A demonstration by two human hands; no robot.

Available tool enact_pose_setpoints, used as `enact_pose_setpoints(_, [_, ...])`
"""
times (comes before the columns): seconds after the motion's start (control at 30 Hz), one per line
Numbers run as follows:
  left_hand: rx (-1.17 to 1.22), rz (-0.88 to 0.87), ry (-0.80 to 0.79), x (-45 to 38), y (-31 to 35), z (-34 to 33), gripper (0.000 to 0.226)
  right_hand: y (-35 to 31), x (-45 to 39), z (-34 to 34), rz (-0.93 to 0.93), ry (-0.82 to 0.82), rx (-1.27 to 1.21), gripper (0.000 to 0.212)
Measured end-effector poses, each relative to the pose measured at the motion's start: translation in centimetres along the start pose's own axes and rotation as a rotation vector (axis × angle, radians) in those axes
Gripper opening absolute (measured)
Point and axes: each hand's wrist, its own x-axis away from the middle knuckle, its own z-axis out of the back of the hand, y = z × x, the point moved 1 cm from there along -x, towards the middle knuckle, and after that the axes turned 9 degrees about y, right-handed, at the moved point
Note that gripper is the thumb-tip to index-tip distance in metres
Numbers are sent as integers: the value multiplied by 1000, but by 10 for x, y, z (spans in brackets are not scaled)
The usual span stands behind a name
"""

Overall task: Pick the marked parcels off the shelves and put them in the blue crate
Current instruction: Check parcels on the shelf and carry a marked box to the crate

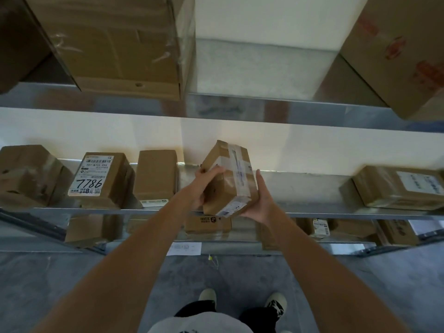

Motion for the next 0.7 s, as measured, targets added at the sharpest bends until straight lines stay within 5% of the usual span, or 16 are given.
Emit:
enact_pose_setpoints(0.13, [-4, 5, -120, 9, 9, 4, 44, -4, 4, 0, 16, -17, 36, 75])
enact_pose_setpoints(0.27, [-6, -91, -67, -1, 14, 7, 32, -5, -3, 3, 118, 165, 172, 86])
enact_pose_setpoints(0.37, [-45, -135, 63, -7, 17, 4, 37, -9, -1, 3, 160, 258, 284, 77])
enact_pose_setpoints(0.53, [-197, -252, 291, -11, 19, -12, 35, -11, -7, -6, 179, 385, 339, 111])
enact_pose_setpoints(0.63, [-208, -269, 374, -11, 21, -18, 34, -12, -5, -16, 239, 461, 343, 91])
enact_pose_setpoints(0.7, [-177, -219, 356, -11, 20, -20, 53, -12, -5, -22, 289, 491, 341, 76])
